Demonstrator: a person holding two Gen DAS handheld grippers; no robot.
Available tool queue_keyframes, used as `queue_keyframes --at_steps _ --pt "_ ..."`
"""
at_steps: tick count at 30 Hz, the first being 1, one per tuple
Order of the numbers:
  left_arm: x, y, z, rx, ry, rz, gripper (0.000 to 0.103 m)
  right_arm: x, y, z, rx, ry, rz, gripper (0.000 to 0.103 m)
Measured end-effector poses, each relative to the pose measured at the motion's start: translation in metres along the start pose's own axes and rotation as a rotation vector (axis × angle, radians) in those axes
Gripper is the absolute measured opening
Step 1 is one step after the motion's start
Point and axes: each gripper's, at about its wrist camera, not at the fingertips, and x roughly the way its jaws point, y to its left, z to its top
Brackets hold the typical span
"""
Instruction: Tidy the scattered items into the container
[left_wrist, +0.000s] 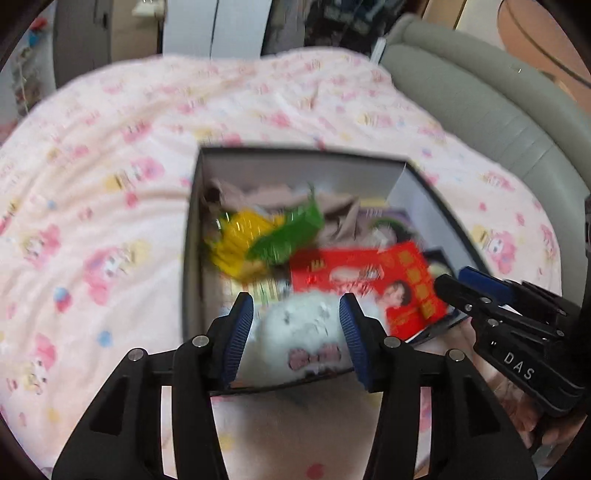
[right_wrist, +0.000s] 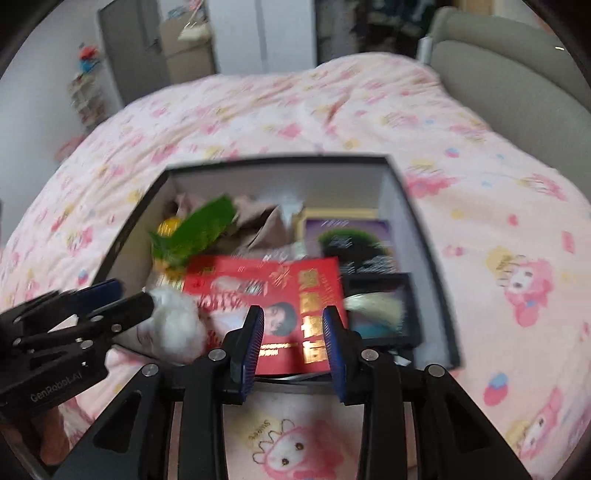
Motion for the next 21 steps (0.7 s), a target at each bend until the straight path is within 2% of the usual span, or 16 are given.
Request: queue_keyframes --at_steps 1,2,3,4,5,7,10,14,17,21 --pt "-0.012 -0.002 0.002 0.003 -0.035 0.012 0.053 -0.012 -0.001 0.000 0.020 -0.036 -0.022 0.054" --pt "-0.025 -0.005 0.003 0.003 -0.080 0.036 0.057 -0.024 -0.001 0.001 0.032 -0.070 -0.044 0.062" --pt "-0.038 -0.007 0.004 0.000 -0.120 0.059 0.072 -0.035 -0.001 0.000 0.036 -0.098 -0.062 0.074" --pt "-0.053 -0.010 0.004 -0.002 -0.163 0.076 0.083 -0.045 0.000 0.000 0.034 -0.125 -0.077 0.075" --pt "-0.071 -0.013 0.003 -0.005 -0.213 0.079 0.087 -0.060 0.003 -0.001 0.028 -0.155 -0.091 0.075" --pt "-0.097 -0.017 0.003 -0.006 -0.263 0.076 0.099 -0.086 0.003 -0.001 0.028 -0.179 -0.091 0.075" --pt "-0.133 -0.024 0.001 -0.014 -0.313 0.097 0.101 -0.131 0.004 -0.005 0.057 -0.238 -0.034 0.075" --pt "-0.178 -0.037 -0.012 0.007 -0.360 0.117 0.102 -0.178 0.005 -0.022 0.040 -0.293 -0.055 0.076" --pt "-0.202 -0.050 -0.027 0.032 -0.372 0.162 0.102 -0.201 0.002 -0.041 0.052 -0.296 -0.056 0.077" --pt "-0.226 -0.060 -0.053 0.042 -0.379 0.178 0.102 -0.220 0.004 -0.061 0.054 -0.303 -0.046 0.077"
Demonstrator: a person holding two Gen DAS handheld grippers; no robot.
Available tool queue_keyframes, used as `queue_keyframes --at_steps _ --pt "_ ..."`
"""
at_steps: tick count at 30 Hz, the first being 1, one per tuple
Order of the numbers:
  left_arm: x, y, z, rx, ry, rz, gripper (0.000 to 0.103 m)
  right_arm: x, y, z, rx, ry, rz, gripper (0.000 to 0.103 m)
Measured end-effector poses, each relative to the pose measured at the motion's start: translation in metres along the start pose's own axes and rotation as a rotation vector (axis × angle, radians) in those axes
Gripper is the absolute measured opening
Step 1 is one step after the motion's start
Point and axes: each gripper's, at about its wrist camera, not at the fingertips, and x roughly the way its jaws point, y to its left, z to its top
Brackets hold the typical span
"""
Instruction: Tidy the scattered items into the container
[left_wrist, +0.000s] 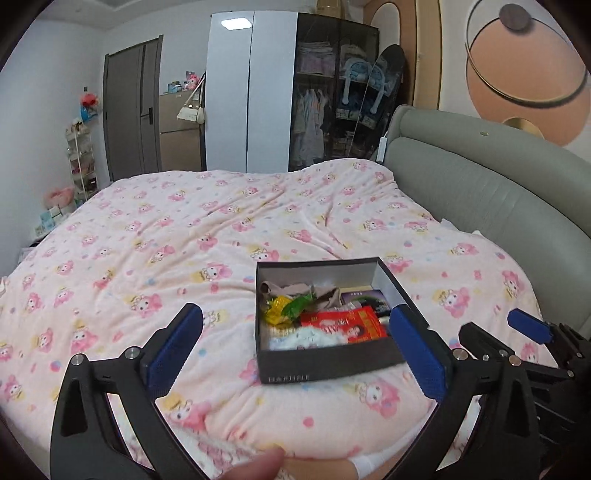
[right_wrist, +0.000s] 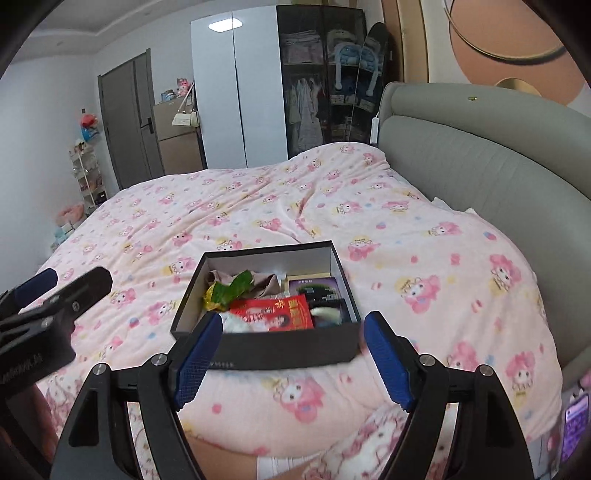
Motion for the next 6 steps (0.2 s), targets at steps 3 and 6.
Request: queue_keyframes --at_steps 3,6 --pt "-0.013 -0.001 -0.009 -0.001 -0.008 0.018 0.102 -0.012 0.002 -0.007 -0.011 -0.019 0.000 0.077" --pt "-0.022 -0.002 -0.012 0.003 -0.021 0.025 0.102 -0.017 0.005 -0.012 -0.025 -0.022 0.000 0.078"
